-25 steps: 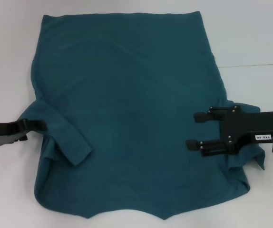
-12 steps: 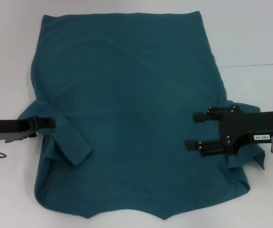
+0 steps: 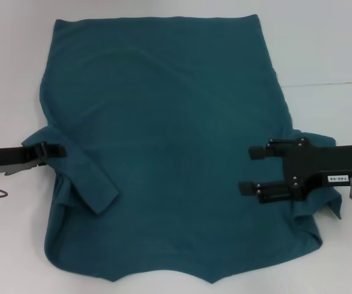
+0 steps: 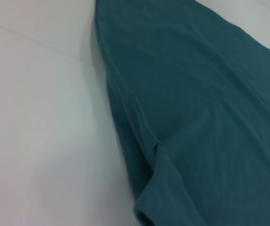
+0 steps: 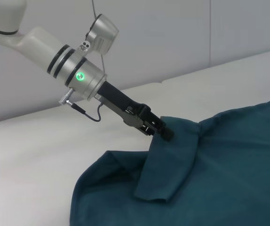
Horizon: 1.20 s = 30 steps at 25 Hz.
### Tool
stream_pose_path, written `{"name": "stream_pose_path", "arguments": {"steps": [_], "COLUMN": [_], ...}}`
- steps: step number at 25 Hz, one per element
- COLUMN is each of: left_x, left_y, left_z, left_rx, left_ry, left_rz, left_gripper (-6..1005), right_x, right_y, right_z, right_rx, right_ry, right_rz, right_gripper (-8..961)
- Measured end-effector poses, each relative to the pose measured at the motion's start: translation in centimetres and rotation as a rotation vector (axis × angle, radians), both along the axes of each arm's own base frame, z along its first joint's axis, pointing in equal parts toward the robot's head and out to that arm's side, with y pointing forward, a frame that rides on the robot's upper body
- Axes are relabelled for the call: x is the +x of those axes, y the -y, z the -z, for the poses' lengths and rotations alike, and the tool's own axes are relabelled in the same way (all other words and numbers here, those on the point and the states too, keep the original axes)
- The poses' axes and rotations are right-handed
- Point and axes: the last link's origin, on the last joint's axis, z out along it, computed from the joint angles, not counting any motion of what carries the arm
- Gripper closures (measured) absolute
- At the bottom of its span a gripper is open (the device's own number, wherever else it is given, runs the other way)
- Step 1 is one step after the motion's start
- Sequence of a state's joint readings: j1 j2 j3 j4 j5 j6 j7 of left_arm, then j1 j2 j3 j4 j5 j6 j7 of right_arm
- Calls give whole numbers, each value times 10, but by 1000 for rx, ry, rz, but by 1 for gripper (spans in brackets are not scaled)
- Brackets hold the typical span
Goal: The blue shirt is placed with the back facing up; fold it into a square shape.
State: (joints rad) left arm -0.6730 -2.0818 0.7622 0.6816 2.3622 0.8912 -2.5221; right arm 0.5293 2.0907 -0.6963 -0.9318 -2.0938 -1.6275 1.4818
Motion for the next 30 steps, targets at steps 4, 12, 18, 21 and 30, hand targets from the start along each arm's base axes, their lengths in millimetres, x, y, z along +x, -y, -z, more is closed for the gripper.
{"name": "stream_pose_path", "arguments": {"steps": [4, 12, 18, 21, 30], "left_x": [1, 2, 23, 32, 77], "left_y": [-1, -3, -12, -16, -25], "left_z": [1, 1, 4, 8, 23], "left_rx": [-8, 3, -21, -36, -64], "left_ry": [-10, -21, -44, -57, -173], "left_rz": [12, 26, 99, 129, 321], "left_gripper": [465, 782, 951, 974, 983], "right_x": [1, 0, 0, 1, 5], "right_y": [1, 0, 0, 1, 1], "right_z": [2, 3, 2, 2, 1], "right_rx": [-7, -7, 3, 8, 20], "right_ry": [-6, -9, -29, -36, -36], "right_rz": [6, 9, 12, 15, 27], "right_gripper": [69, 68, 68, 69, 68]}}
